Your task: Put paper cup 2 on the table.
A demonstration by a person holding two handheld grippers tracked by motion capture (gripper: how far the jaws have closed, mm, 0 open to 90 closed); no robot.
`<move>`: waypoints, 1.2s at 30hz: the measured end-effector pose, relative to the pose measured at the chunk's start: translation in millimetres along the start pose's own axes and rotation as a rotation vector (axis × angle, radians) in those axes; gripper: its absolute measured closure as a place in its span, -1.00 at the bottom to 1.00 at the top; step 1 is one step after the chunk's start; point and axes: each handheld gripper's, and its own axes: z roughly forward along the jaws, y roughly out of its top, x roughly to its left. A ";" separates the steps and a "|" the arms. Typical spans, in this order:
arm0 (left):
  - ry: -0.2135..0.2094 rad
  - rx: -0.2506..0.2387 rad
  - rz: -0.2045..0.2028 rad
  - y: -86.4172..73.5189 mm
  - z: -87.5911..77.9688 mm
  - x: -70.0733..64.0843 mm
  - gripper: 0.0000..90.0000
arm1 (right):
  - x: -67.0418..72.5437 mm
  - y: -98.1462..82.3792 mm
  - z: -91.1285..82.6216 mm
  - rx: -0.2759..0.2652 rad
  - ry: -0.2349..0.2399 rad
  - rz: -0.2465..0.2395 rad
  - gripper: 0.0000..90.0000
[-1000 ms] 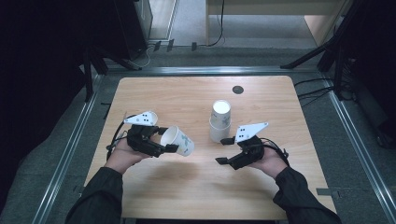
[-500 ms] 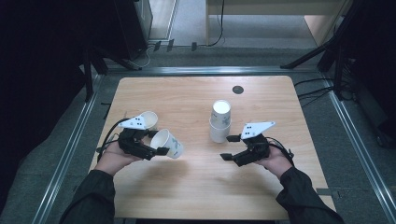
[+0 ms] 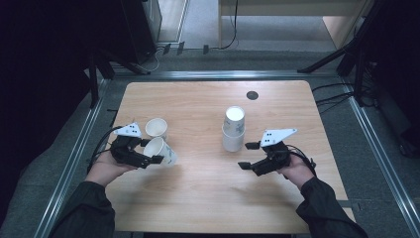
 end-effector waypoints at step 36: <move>0.182 0.323 0.185 -1.4 14.6 13.1 -0.49 | -8.5 0.5 -9.0 -0.047 -0.036 0.045 -0.46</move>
